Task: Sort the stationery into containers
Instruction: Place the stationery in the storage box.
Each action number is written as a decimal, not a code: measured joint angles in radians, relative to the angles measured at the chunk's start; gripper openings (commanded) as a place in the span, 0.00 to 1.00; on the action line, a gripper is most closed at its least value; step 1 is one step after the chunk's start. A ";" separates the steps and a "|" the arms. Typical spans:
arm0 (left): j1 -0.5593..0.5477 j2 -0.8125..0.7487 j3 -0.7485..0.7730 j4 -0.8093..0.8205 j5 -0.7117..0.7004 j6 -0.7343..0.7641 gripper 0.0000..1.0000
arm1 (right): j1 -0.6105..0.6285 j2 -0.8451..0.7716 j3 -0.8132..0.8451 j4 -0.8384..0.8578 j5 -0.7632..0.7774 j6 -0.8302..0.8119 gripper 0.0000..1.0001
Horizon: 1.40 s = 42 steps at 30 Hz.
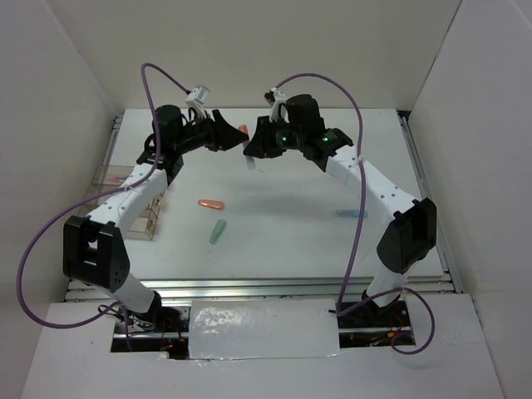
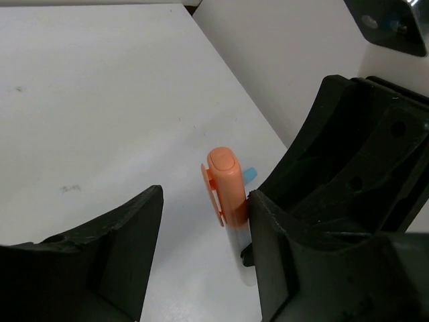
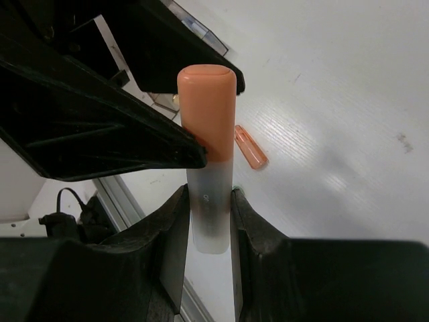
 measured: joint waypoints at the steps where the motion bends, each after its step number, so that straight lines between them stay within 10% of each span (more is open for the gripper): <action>1: -0.004 0.002 0.000 -0.004 0.000 -0.002 0.61 | 0.000 0.000 0.000 0.000 0.002 0.000 0.00; 8: -0.026 0.011 0.001 0.008 0.035 -0.028 0.21 | 0.001 0.003 0.002 -0.018 0.018 -0.002 0.02; 12: -0.027 0.026 0.003 0.003 0.058 -0.033 0.05 | 0.000 0.013 0.002 -0.032 0.013 -0.011 0.59; 15: -0.010 0.035 0.003 -0.026 0.080 -0.026 0.00 | -0.007 0.011 0.002 -0.033 -0.009 -0.025 0.77; 22: 0.194 0.057 0.117 -0.293 0.138 0.216 0.00 | -0.141 -0.041 -0.020 -0.126 -0.135 -0.177 0.73; 27: 0.400 0.138 0.409 -0.668 0.191 0.726 0.00 | -0.329 -0.061 -0.023 -0.375 -0.156 -0.565 0.58; 33: 0.548 0.257 0.642 -1.109 0.254 1.266 0.00 | -0.465 0.048 -0.049 -0.695 -0.008 -0.981 0.59; 42: 0.561 0.297 0.589 -1.347 0.265 1.555 0.00 | -0.488 0.129 -0.153 -0.743 0.349 -1.177 0.71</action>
